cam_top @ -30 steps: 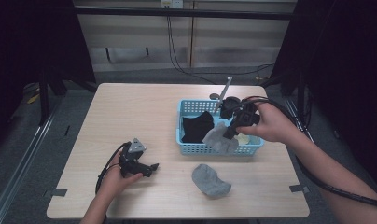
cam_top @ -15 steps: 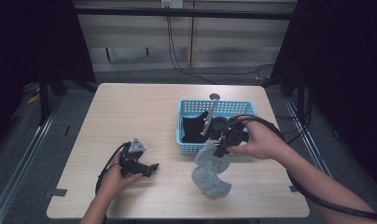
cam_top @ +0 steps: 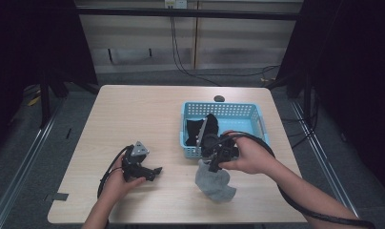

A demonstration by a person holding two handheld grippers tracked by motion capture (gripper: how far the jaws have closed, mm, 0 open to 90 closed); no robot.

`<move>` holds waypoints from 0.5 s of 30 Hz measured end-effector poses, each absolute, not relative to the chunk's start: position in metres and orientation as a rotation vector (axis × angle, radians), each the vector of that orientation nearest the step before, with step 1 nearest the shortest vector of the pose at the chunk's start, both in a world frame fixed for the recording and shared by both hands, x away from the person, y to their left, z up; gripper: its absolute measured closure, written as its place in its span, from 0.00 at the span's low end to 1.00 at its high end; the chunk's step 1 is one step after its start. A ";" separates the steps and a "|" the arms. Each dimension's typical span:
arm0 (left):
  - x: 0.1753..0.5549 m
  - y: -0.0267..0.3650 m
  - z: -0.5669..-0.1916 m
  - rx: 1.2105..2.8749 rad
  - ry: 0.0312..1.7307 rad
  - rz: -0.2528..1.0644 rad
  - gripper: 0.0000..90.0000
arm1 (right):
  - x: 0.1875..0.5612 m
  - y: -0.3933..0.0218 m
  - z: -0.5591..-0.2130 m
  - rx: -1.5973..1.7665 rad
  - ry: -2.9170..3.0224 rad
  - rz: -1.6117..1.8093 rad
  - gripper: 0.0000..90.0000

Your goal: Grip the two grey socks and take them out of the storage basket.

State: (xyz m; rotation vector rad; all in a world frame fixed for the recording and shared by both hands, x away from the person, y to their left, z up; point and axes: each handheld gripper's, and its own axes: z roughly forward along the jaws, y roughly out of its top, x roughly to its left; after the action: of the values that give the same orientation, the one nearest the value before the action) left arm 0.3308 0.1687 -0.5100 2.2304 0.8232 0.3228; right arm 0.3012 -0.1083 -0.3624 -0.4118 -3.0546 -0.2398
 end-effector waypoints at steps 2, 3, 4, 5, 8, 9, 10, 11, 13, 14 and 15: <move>0.331 0.169 -0.510 2.231 0.824 0.323 0.07 | 0.302 -0.105 -0.368 -0.403 -3.056 -0.224 0.96; 0.331 0.169 -0.510 2.231 0.824 0.323 0.07 | 0.303 -0.104 -0.371 -0.402 -3.059 -0.223 0.96; 0.331 0.169 -0.510 2.231 0.823 0.323 0.07 | 0.303 -0.102 -0.373 -0.417 -3.050 -0.213 0.97; 0.331 0.169 -0.510 2.231 0.823 0.323 0.07 | 0.304 -0.101 -0.375 -0.407 -3.049 -0.210 0.97; 0.331 0.169 -0.510 2.231 0.823 0.323 0.07 | 0.308 -0.098 -0.381 -0.401 -3.052 -0.189 0.99; 0.331 0.169 -0.510 2.231 0.823 0.323 0.07 | 0.309 -0.097 -0.383 -0.406 -3.051 -0.184 1.00; 0.331 0.169 -0.510 2.231 0.824 0.324 0.07 | 0.309 -0.096 -0.385 -0.410 -3.052 -0.179 1.00; 0.331 0.169 -0.510 2.230 0.824 0.324 0.07 | 0.310 -0.095 -0.388 -0.406 -3.049 -0.182 1.00; 0.331 0.169 -0.510 2.231 0.824 0.324 0.07 | 0.311 -0.094 -0.391 -0.396 -3.045 -0.169 1.00; 0.331 0.169 -0.510 2.230 0.823 0.323 0.07 | 0.310 -0.094 -0.392 -0.402 -3.045 -0.166 1.00; 0.331 0.169 -0.510 2.231 0.824 0.324 0.07 | 0.311 -0.094 -0.393 -0.390 -3.047 -0.161 1.00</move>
State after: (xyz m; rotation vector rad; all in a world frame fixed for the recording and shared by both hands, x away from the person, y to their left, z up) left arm 0.3308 0.1687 -0.5100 2.2311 0.8238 0.3236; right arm 0.3110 -0.0943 -0.3933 -0.3896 -3.0470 -0.1608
